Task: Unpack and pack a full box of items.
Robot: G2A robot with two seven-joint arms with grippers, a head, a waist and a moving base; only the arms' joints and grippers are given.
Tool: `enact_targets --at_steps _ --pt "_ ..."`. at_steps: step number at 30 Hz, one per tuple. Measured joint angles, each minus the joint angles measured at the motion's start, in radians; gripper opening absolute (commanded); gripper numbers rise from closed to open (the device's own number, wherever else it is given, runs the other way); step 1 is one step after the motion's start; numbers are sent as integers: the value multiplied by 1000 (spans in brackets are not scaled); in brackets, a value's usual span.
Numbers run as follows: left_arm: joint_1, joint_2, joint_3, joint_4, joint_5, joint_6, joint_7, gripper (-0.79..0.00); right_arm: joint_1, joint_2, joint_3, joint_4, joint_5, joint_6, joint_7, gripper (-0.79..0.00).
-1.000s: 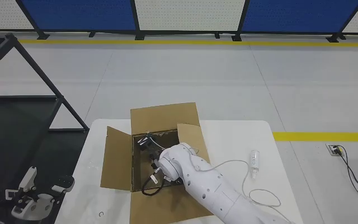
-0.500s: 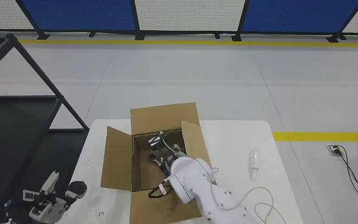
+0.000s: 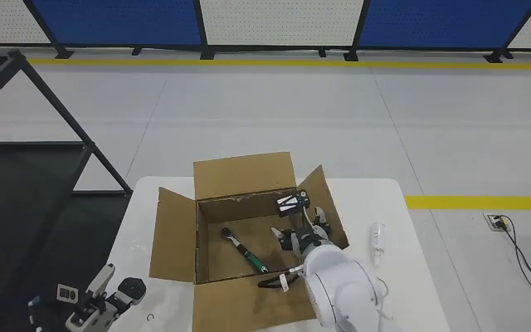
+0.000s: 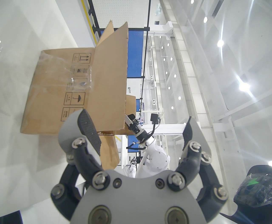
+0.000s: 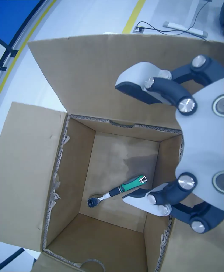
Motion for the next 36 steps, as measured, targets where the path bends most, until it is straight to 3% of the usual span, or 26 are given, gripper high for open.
enact_targets --at_steps 12,18,28,36 --pt "16 -1 2 0 -10 -19 9 0 -24 8 174 92 157 -40 -45 0" --pt "9 0 3 2 -11 -20 23 0 1 13 220 163 312 -170 -7 0" --pt "-17 2 1 13 -11 -9 39 0 -1 19 205 182 409 -261 -9 0" --pt "-39 5 -4 24 -21 5 42 0 15 18 155 193 416 -257 -25 0"
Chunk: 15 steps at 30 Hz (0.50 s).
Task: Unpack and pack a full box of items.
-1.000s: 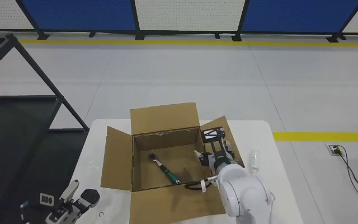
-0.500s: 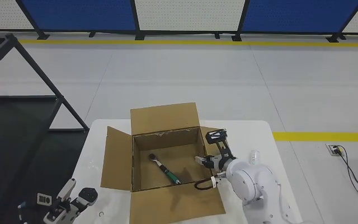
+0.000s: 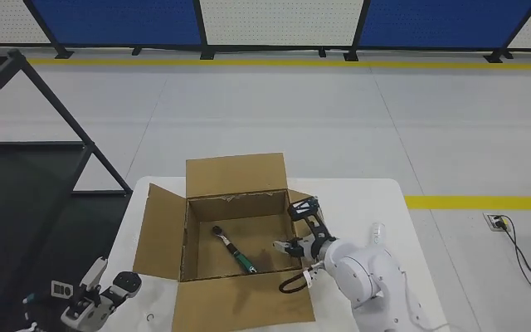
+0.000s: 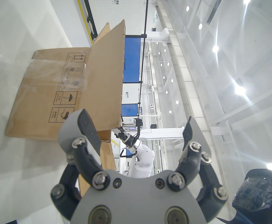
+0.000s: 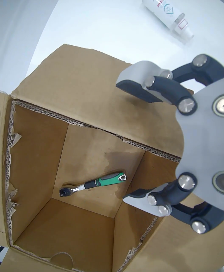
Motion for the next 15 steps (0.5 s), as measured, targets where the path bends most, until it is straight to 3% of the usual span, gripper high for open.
enact_targets --at_steps 15 --pt "-28 5 -11 16 -17 19 -6 0 -12 12 54 -70 -107 163 -38 0"
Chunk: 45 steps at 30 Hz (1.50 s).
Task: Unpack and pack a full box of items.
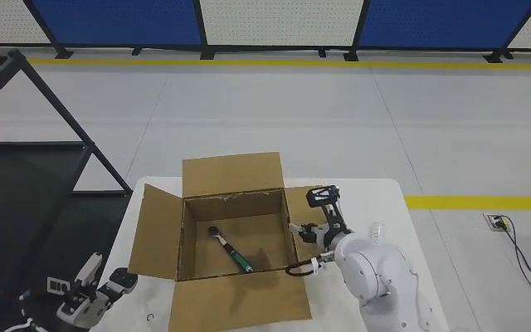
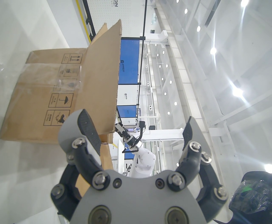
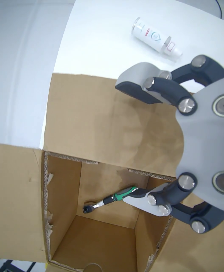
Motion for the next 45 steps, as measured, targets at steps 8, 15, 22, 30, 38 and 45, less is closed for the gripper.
enact_targets --at_steps 8,15,22,30,38,45 --pt "-6 2 1 2 0 6 0 0 -14 6 95 12 -22 147 -55 0" --pt "-5 3 9 -5 11 9 3 0 14 13 180 103 -35 222 -71 0" --pt "2 4 14 -14 22 9 10 0 54 25 303 256 98 179 -135 0" --pt "3 4 14 -21 18 11 30 0 111 39 311 447 38 170 -162 0" --pt "1 5 7 -18 10 18 35 0 124 47 316 537 42 154 -193 -58" --pt "-2 7 16 -25 14 29 25 0 106 54 308 536 21 153 -170 -166"
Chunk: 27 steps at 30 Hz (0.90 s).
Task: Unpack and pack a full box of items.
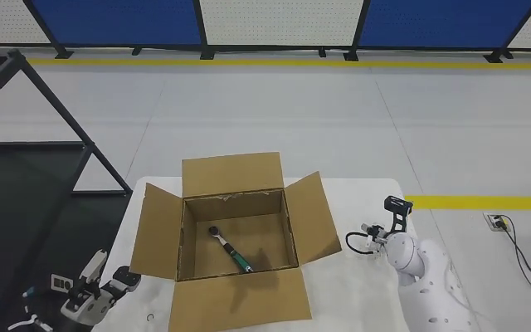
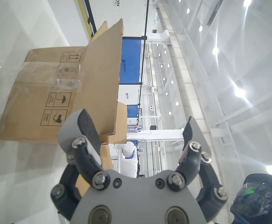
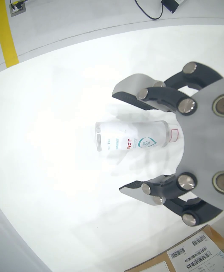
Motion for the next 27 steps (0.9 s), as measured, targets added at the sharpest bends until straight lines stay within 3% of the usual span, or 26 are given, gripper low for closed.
enact_targets --at_steps 4,7,8,11,15,21,27 --pt "0 1 1 0 -4 1 -1 0 1 3 -5 14 -4 3 4 -175" --pt "2 1 -3 1 -14 3 -1 0 9 6 -8 37 -16 9 11 -240" --pt "3 1 -5 0 -18 4 -1 0 12 6 -11 45 -20 12 12 -339" --pt "7 1 -12 -1 -28 6 -5 0 23 7 -21 68 -37 30 17 -489" --pt "10 1 -19 -1 -38 3 7 0 36 8 -31 94 -43 36 19 -785" --pt "5 -2 -28 -15 -71 4 42 0 35 10 -35 81 -27 34 2 -785" --pt "5 -2 -28 -15 -70 4 42 0 -20 10 -53 -101 -10 16 -33 -785"
